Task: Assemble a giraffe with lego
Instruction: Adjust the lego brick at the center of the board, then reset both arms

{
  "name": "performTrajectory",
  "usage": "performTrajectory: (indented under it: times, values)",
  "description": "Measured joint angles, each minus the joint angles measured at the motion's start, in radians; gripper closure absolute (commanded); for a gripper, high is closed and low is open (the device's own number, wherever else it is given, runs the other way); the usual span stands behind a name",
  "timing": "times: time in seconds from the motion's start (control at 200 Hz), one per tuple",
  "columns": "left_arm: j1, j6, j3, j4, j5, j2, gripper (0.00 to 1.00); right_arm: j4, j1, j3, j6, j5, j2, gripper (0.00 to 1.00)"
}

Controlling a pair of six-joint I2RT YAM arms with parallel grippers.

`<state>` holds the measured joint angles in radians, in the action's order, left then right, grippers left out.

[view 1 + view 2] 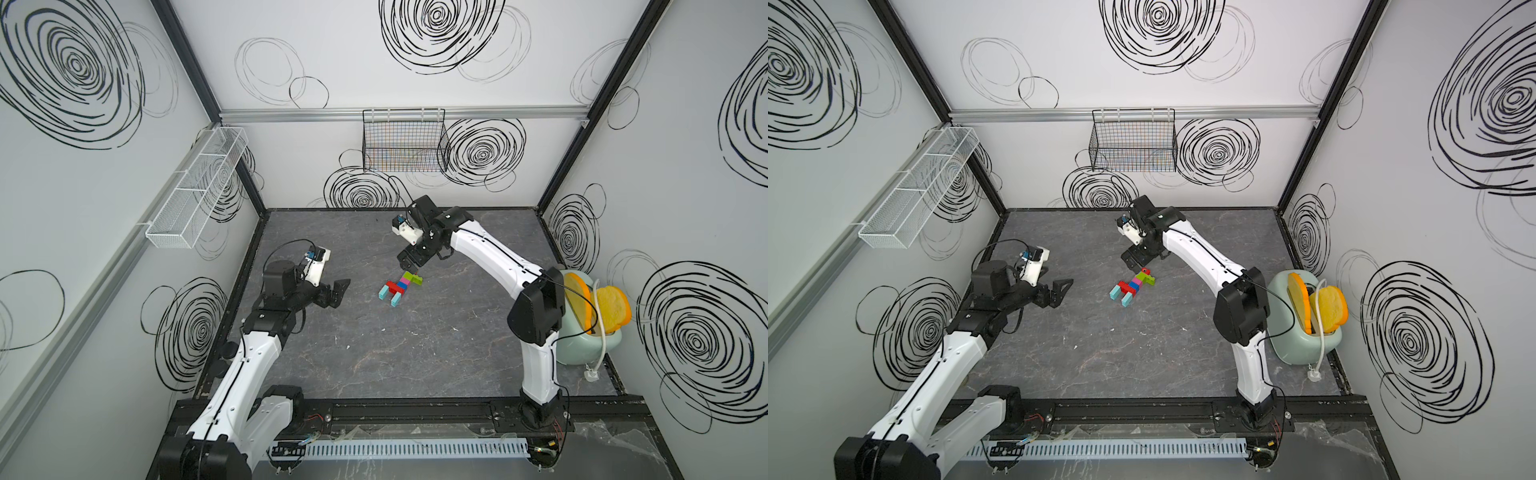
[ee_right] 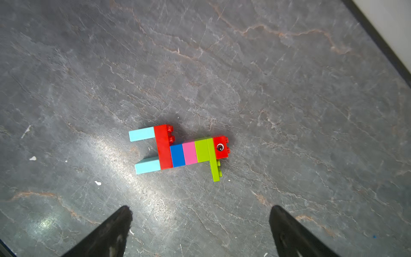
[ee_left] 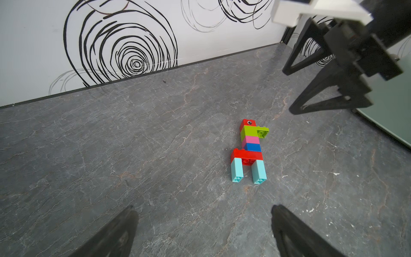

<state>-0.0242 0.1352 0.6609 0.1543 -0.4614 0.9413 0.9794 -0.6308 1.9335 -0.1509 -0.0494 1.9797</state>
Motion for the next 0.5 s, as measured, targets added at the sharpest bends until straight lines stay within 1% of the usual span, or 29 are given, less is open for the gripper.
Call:
performTrajectory:
  times: [0.12, 0.295, 0.41, 0.5]
  values:
    - [-0.02, 0.022, 0.0, -0.006, 0.055, 0.008, 0.02, -0.118, 0.072, -0.192, 0.026, -0.02, -0.167, 0.01]
    - [-0.058, 0.058, 0.001, -0.071, 0.143, 0.086, 0.02, -0.333, 0.258, -0.542, 0.059, -0.035, -0.423, 0.01]
    - [-0.063, 0.06, -0.021, -0.19, 0.198, 0.179, 0.02, -0.5, 0.372, -0.807, 0.072, -0.034, -0.564, 0.01]
    - [-0.062, 0.059, -0.064, -0.303, 0.228, 0.258, 0.02, -0.632, 0.416, -1.02, 0.067, -0.02, -0.667, 0.01]
